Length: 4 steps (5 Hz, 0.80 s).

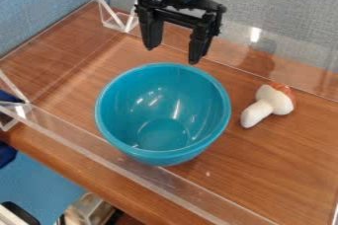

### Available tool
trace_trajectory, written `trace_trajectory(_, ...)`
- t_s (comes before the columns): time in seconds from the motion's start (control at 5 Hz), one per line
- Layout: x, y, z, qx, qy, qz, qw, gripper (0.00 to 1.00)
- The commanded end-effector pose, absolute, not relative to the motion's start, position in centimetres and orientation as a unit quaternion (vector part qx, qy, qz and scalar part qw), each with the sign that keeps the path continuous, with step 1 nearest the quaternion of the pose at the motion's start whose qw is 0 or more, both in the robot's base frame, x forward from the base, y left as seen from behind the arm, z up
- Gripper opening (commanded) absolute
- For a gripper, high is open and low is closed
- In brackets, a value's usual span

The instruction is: Put the mushroom in the blue bowl

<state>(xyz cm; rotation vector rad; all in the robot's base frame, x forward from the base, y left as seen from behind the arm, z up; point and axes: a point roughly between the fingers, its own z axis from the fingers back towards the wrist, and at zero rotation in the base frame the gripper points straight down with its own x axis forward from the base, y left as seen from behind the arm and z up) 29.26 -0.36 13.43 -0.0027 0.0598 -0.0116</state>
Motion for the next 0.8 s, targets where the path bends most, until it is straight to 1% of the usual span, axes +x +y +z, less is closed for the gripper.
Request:
trace_trajectory(0.0,28.7,-0.8,13.3,-0.002,0.035,-0.005,0.999,1.0)
trace_trajectory(0.2,28.8,-0.8,12.2,-0.002,0.039,-0.023,0.999,1.0)
trace_trajectory(0.4,29.5,-2.4,11.7,-0.001,0.032,-0.054,0.998,1.0)
trace_trajectory(0.6,30.6,-5.4,12.6,0.006,0.023,-0.071,0.997,1.0)
